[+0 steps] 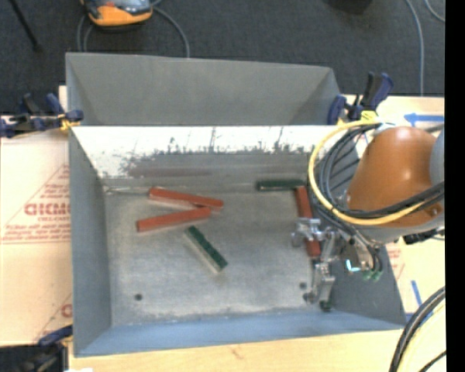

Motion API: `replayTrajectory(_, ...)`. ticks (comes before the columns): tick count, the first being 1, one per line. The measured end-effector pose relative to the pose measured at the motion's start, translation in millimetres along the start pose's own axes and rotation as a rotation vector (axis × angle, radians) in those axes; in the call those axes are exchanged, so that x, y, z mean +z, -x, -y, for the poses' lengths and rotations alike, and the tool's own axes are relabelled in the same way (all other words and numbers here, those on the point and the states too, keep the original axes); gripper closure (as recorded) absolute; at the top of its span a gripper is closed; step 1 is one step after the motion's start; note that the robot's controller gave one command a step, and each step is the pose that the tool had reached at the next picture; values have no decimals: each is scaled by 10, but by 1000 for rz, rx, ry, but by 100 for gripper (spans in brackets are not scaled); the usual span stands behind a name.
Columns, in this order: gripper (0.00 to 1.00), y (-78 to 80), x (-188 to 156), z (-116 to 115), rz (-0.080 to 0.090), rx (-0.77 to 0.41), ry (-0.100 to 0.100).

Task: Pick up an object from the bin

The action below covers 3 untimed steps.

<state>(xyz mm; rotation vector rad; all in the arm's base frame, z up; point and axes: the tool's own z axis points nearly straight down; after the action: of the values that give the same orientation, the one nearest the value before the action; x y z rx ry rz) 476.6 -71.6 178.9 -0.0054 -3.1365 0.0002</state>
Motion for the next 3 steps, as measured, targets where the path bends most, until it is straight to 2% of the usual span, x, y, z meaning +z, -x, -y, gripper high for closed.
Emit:
replayTrajectory(1, 0, 19, -39, -2, 8, -3, -1)
replayTrajectory(2, 0, 49, 8, 218, 11, -85, 0)
replayTrajectory(3, 0, 246, 264, 642, 12, -278, -3)
